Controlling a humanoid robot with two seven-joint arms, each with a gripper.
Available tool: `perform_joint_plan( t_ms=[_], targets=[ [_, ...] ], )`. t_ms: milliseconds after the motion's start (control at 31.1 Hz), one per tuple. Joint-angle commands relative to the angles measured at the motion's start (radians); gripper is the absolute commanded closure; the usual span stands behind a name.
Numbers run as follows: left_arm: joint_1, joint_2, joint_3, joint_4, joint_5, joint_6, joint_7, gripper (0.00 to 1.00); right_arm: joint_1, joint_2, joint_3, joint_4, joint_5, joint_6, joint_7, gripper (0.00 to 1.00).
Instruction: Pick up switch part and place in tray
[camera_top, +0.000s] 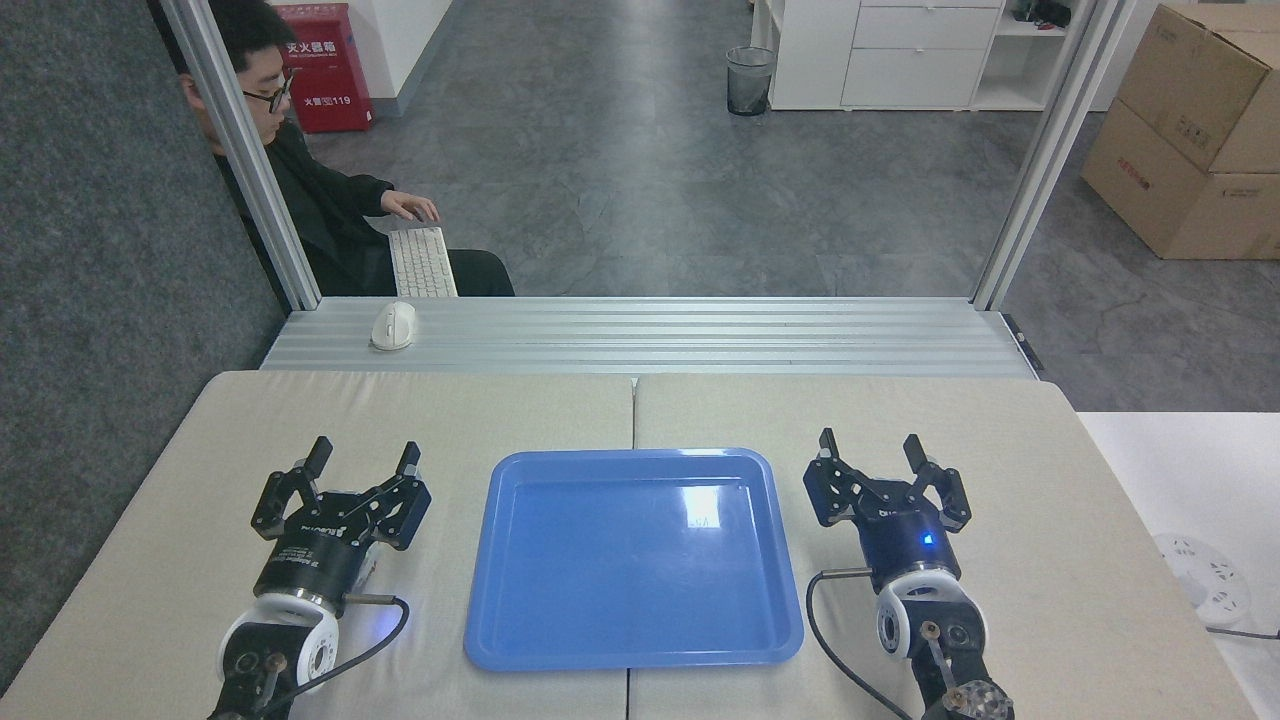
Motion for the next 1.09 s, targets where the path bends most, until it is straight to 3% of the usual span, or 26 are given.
perform_joint_plan(
  t_ms=[0,1060],
  targets=[
    [0.005,-0.005,0.001,0.001,0.0,-0.001,0.001,0.0,0.0,0.005,-0.001,0.0,0.0,0.001,0.0,0.0],
    [0.005,-0.024,-0.006,0.003,-0.001,-0.001,0.001,0.0,0.0,0.004,-0.001,0.001,0.0,0.001,0.0,0.0]
  ],
)
